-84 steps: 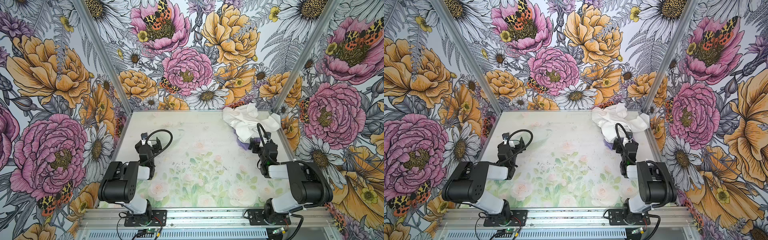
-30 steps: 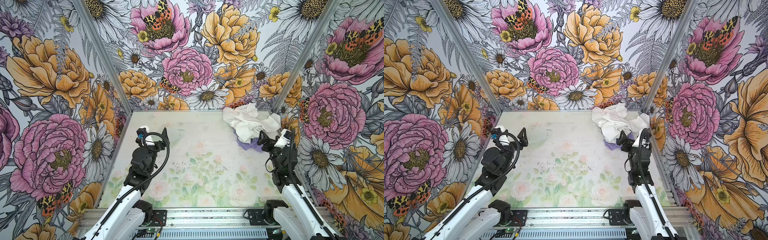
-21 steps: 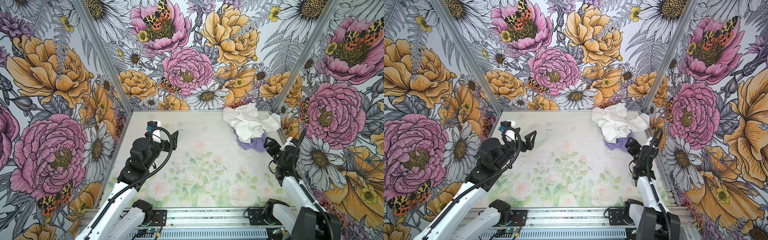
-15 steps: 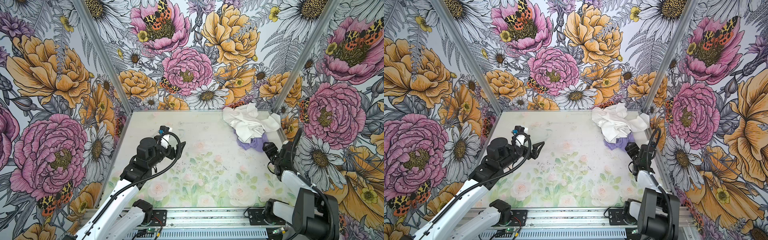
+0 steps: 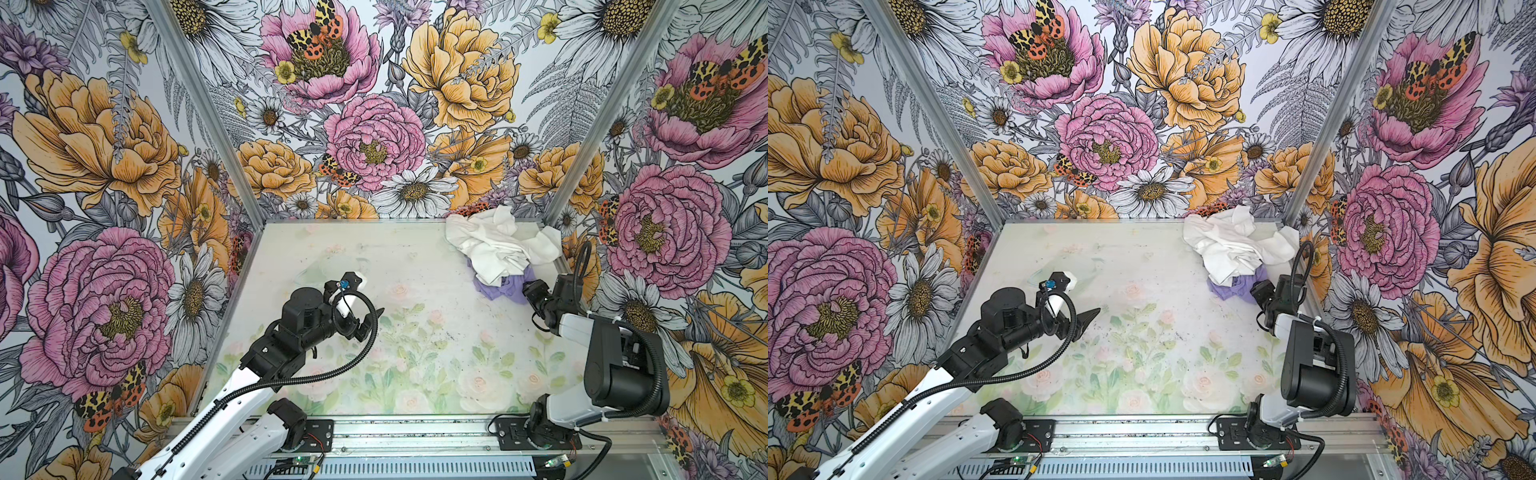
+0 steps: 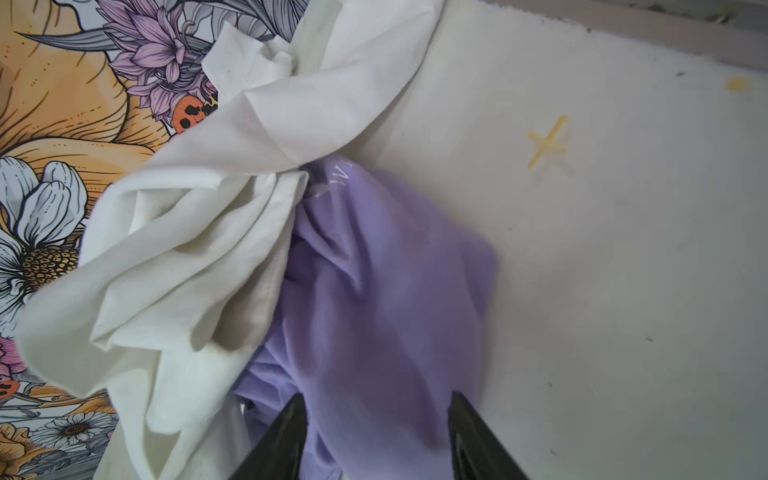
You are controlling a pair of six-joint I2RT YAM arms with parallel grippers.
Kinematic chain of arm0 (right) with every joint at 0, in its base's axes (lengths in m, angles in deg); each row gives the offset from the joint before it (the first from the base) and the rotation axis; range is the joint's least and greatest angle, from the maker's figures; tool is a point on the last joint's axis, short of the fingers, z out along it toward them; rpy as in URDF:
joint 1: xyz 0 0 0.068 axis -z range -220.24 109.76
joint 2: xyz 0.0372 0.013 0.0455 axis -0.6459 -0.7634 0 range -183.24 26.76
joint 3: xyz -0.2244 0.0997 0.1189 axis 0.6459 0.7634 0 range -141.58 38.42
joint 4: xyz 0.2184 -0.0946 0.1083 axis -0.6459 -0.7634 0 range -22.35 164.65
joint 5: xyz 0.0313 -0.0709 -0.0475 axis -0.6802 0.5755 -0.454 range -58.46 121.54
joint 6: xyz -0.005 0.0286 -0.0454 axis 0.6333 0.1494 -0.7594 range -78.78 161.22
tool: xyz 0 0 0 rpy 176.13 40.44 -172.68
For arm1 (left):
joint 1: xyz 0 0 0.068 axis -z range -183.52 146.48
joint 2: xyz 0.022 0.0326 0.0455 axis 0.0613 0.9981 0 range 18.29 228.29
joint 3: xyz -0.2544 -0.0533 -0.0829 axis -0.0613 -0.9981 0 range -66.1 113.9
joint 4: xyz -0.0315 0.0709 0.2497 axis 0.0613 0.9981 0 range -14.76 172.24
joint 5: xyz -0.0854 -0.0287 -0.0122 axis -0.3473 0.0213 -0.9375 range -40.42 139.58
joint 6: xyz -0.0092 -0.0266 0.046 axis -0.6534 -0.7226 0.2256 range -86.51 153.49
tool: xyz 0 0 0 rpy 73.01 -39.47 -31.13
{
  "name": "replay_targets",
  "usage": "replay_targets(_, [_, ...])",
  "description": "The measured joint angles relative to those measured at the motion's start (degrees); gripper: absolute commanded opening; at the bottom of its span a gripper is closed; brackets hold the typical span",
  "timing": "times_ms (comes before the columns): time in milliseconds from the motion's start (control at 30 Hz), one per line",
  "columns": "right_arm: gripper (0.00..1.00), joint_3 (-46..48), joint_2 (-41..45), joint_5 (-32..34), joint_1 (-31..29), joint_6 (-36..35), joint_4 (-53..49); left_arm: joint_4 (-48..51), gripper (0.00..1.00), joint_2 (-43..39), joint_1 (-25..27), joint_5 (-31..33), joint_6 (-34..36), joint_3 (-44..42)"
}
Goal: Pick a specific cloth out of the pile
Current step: 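Close the right gripper on the purple shirt and start lifting it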
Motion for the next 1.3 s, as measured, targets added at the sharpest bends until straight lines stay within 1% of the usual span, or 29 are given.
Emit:
replay_targets(133, [0.52, -1.3, -3.3, -0.4, -0.3, -0.7, 0.0, 0.5, 0.99, -1.7, 0.5, 1.5, 0.0, -1.5])
replay_targets(233, [0.45, -2.3, -5.0, -0.6, -0.9, -1.3, 0.0, 1.1, 0.99, -2.1, 0.5, 2.4, 0.0, -1.9])
replay_targets(400, [0.17, -3.8, -8.2, -1.9, -1.3, -1.6, 0.7, 1.2, 0.99, -1.9, 0.5, 3.1, 0.0, -2.0])
replay_targets(533, [0.02, -3.9, -9.2, -2.7, -1.6, -1.2, 1.4, 1.2, 0.99, -1.5, 0.5, 3.5, 0.0, -2.0])
replay_targets(567, [0.00, -3.9, -9.2, -2.8, -1.6, -1.0, 1.7, 1.2, 0.99, -1.5, 0.5, 3.6, 0.0, -2.0])
replay_targets(733, [0.00, -3.8, -8.9, -3.0, -1.6, -0.7, 2.6, 1.2, 0.99, -1.6, 0.5, 4.1, 0.2, -2.1])
replay_targets(900, [0.00, -3.3, -6.3, -3.0, -1.6, 0.3, 3.1, 1.3, 0.99, -1.8, 0.5, 4.3, 0.6, -2.2])
replay_targets(1133, [0.00, -1.3, 2.5, -3.0, -1.7, 2.8, 3.9, 1.6, 0.99, -1.8, 0.5, 4.9, 1.6, -2.7])
replay_targets(1300, [0.00, -1.2, 8.3, -3.2, -2.8, 3.8, 3.9, 1.9, 0.99, -1.8, 0.5, 5.0, 2.0, -2.8])
